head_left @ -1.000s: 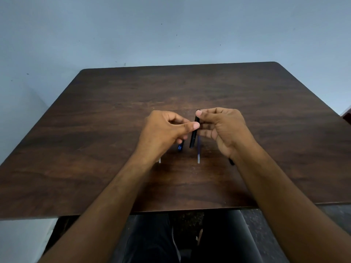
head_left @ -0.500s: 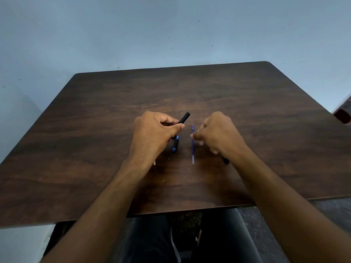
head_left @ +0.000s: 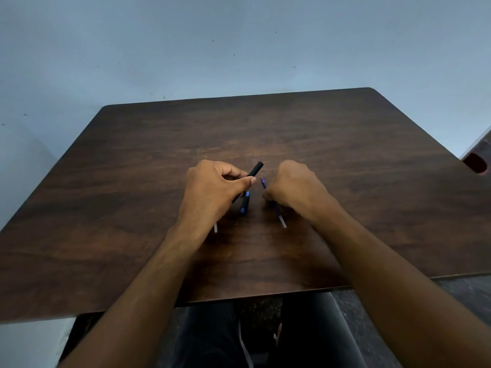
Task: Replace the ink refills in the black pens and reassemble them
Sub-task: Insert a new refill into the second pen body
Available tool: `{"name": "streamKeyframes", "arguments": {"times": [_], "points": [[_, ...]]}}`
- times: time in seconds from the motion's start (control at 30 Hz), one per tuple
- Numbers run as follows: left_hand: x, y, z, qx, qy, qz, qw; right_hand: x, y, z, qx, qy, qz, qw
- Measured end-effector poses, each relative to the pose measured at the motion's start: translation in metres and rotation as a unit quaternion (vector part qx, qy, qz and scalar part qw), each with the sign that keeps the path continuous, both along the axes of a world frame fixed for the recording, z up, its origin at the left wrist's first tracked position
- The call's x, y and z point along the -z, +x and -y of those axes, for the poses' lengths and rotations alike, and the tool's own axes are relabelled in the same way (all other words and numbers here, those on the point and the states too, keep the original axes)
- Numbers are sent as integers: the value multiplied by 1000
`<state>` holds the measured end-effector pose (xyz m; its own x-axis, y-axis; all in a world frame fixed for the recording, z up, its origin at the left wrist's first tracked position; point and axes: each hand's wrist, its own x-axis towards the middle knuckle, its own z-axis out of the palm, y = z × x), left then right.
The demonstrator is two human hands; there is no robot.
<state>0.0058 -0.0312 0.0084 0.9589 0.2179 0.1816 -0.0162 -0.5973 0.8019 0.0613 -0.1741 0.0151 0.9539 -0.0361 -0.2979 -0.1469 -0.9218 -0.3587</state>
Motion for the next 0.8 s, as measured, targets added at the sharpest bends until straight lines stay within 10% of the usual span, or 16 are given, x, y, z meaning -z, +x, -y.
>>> {"name": "streamKeyframes", "arguments": {"times": [0.17,0.4,0.57,0.8], "points": [[0,-3,-1,2,-20,-4,1000,2,-4,18,65,205,5,977],[-1,-4,-8,26,-29,-26,999,7,-9,40,141,584,4,799],[-3,-5,-8,22,-48,-15,998,-4,-7,44,151,661,93,729],[-2,-5,-8,32,-47,-1,998,-17,-9,46,136,645,160,735]]}}
